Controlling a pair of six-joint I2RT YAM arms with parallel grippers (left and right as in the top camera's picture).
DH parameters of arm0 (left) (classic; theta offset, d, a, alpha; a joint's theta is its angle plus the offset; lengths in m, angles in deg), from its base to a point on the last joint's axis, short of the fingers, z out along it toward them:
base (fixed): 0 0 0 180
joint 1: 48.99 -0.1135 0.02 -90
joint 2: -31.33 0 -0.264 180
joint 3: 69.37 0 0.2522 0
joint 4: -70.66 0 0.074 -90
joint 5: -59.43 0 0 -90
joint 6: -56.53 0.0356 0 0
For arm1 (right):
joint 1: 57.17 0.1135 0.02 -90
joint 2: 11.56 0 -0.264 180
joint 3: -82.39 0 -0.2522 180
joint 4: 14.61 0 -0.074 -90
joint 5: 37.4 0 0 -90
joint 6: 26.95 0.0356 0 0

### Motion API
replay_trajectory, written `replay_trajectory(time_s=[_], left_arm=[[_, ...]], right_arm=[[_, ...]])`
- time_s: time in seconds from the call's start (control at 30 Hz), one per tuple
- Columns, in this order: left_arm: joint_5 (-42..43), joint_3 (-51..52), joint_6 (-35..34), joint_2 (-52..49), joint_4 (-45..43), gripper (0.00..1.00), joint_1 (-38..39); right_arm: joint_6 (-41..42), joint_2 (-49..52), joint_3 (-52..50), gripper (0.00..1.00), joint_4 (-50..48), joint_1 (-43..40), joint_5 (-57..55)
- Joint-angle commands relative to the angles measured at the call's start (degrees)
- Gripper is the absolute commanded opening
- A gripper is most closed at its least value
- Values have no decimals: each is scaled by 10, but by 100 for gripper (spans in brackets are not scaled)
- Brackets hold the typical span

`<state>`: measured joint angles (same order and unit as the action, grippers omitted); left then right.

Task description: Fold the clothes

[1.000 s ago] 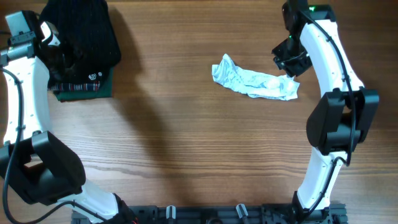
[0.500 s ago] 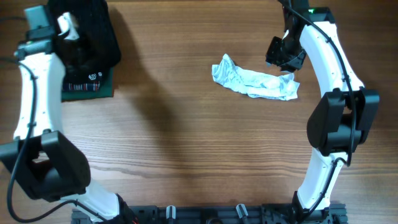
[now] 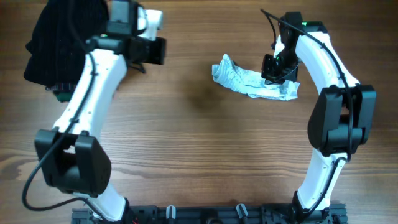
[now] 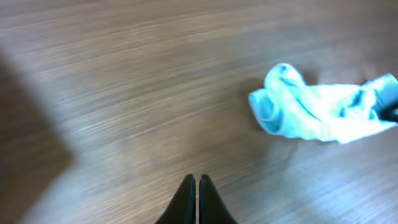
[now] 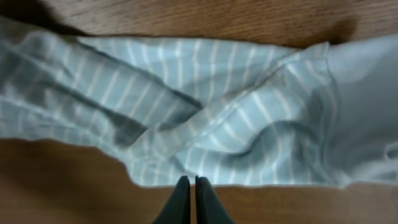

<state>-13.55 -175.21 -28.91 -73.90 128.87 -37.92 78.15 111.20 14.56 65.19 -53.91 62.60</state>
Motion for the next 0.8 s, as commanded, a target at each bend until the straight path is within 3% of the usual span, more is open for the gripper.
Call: replay_trajectory(time_s=[0.0,0.3,0.77], left_arm=[[6,3,27,-35,-22,4,28],[16,3,27,-56,-81,4,97],[16,3,25,-92,-114,4,192]], right_arm=[[2,-16,-34,4,-34,-26,11],[21,-16,-73,4,-94,-61,3],[43,-16,-91,4,-100,-125,-38]])
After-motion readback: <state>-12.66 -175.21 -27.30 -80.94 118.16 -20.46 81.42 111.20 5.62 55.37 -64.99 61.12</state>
